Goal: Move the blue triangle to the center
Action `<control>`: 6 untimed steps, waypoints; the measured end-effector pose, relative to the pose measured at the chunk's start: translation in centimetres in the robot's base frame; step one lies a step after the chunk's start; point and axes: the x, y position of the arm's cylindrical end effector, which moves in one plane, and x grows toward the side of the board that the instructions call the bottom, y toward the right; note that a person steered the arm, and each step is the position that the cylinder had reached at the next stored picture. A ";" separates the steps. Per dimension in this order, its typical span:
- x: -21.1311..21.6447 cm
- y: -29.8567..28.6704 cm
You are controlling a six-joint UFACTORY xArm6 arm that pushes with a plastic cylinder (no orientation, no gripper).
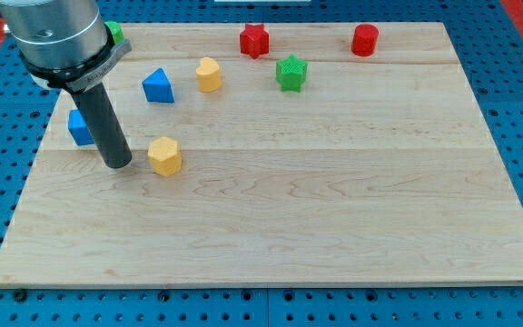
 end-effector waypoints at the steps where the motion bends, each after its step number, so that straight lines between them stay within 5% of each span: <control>1: 0.1 1.0; 2: -4.5 5.5; 4: -12.0 -2.2; 6: -14.0 1.9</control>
